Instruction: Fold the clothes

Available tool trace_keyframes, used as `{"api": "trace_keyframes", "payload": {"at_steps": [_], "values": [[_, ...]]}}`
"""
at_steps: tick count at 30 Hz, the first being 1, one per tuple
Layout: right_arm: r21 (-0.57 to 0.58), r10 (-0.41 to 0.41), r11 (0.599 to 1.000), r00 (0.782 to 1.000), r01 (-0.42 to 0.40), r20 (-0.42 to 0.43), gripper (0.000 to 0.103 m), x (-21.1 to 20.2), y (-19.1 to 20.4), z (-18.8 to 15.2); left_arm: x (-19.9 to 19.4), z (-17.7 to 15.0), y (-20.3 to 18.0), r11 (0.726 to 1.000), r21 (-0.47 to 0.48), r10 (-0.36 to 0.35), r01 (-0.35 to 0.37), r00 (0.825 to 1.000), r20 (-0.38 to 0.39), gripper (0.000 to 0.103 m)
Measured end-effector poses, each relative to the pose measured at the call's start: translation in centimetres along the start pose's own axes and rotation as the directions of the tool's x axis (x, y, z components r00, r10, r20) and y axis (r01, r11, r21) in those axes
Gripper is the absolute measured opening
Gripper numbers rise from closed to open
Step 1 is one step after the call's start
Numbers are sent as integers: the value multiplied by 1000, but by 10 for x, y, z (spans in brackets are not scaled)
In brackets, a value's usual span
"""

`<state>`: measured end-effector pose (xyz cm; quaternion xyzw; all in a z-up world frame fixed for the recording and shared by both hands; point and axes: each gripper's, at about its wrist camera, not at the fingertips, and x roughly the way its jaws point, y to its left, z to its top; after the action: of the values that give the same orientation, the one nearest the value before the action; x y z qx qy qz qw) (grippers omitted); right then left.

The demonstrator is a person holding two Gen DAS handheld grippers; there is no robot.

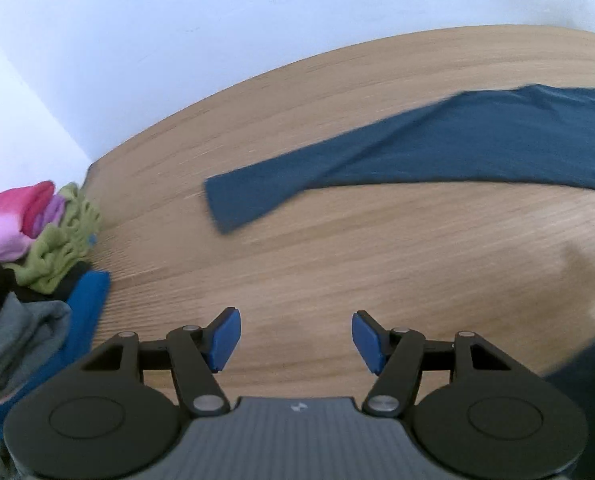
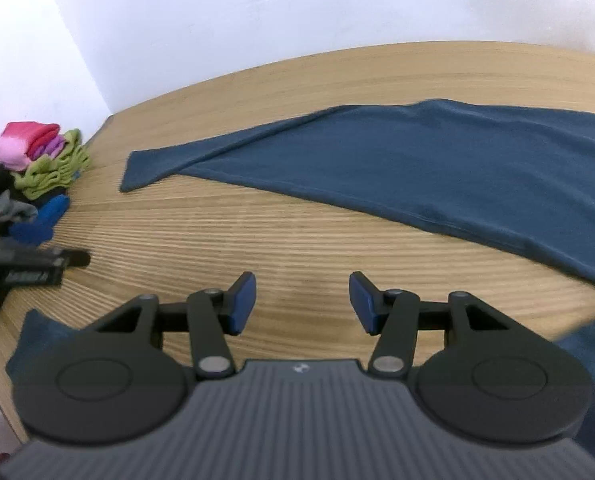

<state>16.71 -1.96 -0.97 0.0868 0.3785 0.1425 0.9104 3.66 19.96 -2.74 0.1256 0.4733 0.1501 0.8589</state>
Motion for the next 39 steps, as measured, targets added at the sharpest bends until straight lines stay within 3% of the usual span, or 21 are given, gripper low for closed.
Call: {"api": "trace_keyframes", "payload": {"at_steps": [10, 16, 20, 25, 31, 32, 33, 35, 36, 38, 39], "values": [[-21, -29, 999, 999, 28, -32, 54, 56, 44, 37, 69, 23, 78, 998, -55, -30, 31, 999, 23, 64], [-54, -45, 998, 998, 43, -41, 54, 97, 88, 57, 113, 37, 112, 984, -109, -138, 143, 989, 54, 64], [-83, -45, 996, 997, 40, -62, 54, 108, 115, 50, 141, 46, 131, 963, -154, -215, 222, 975, 63, 65], [-124, -87, 989, 992, 76, -90, 54, 114, 138, 39, 162, 47, 139, 907, -191, -365, 374, 927, 85, 65], [-86, -109, 991, 989, 100, -99, 54, 116, 140, 39, 175, 50, 136, 881, -178, -427, 439, 899, 102, 65], [-82, -112, 991, 989, 104, -98, 54, 118, 141, 39, 176, 50, 135, 876, -166, -439, 453, 891, 116, 60], [-78, -115, 991, 989, 107, -97, 54, 119, 143, 38, 177, 52, 135, 860, -158, -471, 485, 874, 118, 41], [-70, -116, 991, 989, 110, -96, 54, 120, 143, 39, 180, 55, 134, 825, -144, -534, 547, 837, 121, 15], [-69, -119, 991, 988, 112, -96, 54, 121, 143, 40, 180, 57, 135, 804, -140, -565, 578, 816, 125, 14], [-63, -124, 991, 987, 118, -97, 54, 123, 144, 40, 179, 66, 143, 737, -192, -625, 648, 762, 172, 13], [-59, -127, 991, 987, 122, -98, 54, 124, 144, 40, 180, 73, 149, 717, -227, -629, 660, 752, 198, 13]]}}
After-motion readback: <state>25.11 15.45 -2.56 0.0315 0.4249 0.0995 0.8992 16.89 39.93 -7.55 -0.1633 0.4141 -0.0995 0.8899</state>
